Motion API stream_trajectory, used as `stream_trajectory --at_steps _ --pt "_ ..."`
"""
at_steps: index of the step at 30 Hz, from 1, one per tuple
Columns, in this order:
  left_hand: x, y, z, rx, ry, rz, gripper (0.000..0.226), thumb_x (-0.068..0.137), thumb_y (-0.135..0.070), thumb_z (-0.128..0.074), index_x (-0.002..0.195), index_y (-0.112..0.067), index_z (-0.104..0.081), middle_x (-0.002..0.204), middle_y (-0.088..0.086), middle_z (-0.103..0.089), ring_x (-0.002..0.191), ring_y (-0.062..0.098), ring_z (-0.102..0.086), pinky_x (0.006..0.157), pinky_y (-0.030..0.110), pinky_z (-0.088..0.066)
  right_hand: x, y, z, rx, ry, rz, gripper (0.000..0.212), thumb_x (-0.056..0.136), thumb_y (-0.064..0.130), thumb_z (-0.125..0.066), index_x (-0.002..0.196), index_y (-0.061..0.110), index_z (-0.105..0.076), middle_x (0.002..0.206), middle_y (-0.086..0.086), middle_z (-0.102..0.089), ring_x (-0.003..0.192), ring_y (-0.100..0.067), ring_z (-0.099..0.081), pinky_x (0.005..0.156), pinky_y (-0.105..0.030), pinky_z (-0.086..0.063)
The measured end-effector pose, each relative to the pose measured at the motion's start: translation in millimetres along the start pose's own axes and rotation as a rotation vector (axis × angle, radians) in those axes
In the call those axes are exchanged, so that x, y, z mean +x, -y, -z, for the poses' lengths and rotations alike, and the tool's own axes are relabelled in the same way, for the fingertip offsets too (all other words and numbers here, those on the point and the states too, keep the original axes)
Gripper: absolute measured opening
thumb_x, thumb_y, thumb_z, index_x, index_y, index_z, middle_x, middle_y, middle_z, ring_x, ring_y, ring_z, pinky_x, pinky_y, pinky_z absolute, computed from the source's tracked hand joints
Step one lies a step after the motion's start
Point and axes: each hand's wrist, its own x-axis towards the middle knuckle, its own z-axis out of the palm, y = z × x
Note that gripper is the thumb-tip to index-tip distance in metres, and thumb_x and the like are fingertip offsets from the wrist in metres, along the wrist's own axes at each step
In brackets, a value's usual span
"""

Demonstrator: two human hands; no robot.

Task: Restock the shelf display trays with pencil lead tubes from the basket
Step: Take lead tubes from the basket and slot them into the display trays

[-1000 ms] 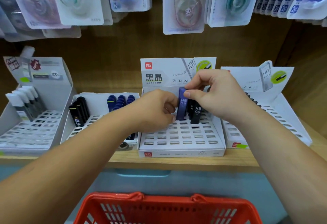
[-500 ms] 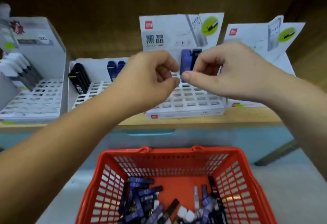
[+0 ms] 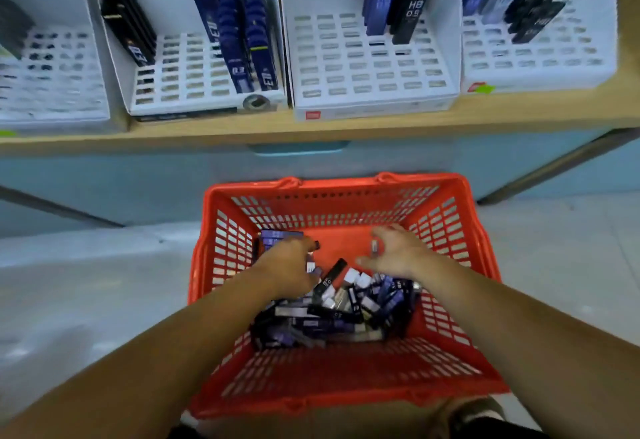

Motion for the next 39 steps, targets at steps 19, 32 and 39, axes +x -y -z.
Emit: stream_trajectory --at_steps 19,32,39 --pt "28.7 51.9 -102.8 0.168 0.015 0.286 0.133 0.071 -0.063 -0.084 0.162 -0.041 0.01 0.171 0.004 0.015 0.155 0.048 0.002 0.125 0.058 -0.02 58.1 -28.3 -101.8 -0.06 -0.208 -0.175 0.152 0.054 0.084 -0.079 0.159 0.032 0.018 0.161 -0.01 -0.007 0.15 -0.035 -0.013 0.117 -0.054 -0.03" --pt "42.5 47.6 -99.9 0.122 -0.068 0.335 0.149 0.066 -0.061 -0.088 0.16 -0.033 0.024 0.156 0.015 -0.021 0.144 0.039 -0.025 0.117 0.051 -0.032 77.6 -30.2 -94.4 0.16 -0.222 -0.201 0.155 0.047 0.086 -0.081 0.164 0.03 0.003 0.166 -0.005 -0.022 0.151 -0.034 -0.025 0.123 -0.053 -0.024" --pt "43.3 35.6 -111.0 0.102 -0.074 0.39 0.161 0.051 -0.084 -0.08 0.156 -0.033 0.031 0.162 0.013 -0.01 0.151 0.039 -0.014 0.123 0.052 -0.026 66.3 -35.2 -110.1 0.017 -0.127 -0.163 0.176 0.035 0.084 -0.086 0.149 0.04 0.04 0.146 -0.007 -0.021 0.134 -0.031 -0.028 0.112 -0.046 -0.038"
